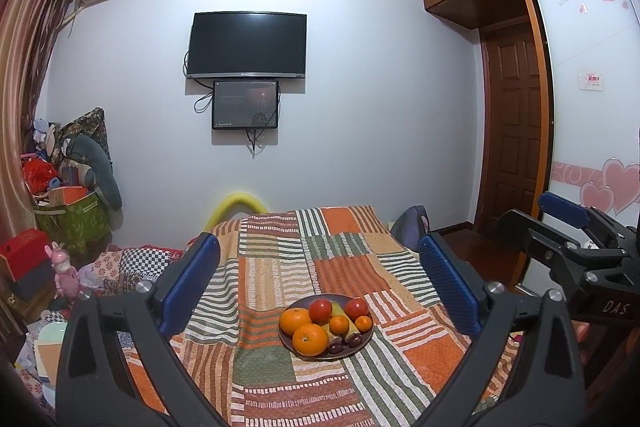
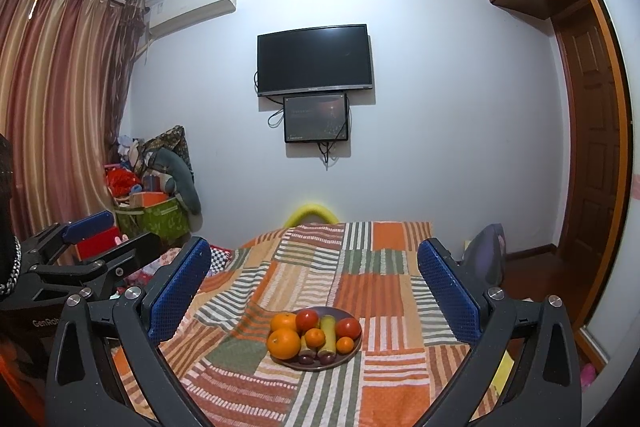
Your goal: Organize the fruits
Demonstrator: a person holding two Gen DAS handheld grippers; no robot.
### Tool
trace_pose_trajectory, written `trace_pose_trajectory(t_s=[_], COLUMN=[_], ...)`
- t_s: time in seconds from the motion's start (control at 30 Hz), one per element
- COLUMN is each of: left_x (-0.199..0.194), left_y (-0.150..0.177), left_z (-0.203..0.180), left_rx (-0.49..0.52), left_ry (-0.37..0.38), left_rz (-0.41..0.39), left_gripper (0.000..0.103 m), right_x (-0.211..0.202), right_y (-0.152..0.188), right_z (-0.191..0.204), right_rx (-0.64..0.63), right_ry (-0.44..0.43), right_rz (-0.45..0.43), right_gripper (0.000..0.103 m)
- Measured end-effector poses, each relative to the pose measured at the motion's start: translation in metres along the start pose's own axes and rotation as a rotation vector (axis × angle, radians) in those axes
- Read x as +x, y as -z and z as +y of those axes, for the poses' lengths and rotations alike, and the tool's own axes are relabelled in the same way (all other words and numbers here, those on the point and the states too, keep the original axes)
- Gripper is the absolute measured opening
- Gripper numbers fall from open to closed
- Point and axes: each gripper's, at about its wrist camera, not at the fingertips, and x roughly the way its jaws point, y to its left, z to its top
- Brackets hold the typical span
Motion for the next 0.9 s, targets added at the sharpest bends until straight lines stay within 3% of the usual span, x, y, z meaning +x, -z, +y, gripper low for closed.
trace_pose_trajectory(t_s=[0.9], left_x=[0.0017], left_y=[0.0010], left_z=[0.0011], left_rx=[-0.001], left_ry=[0.030], left_rz=[0.011], left_gripper=[0.103], right_x=[-0.0025], right_y=[-0.0037], right_z=[-0.0016], right_rx=[0.020], right_ry=[-0.004], right_rz=[0.011], right_gripper=[0.103])
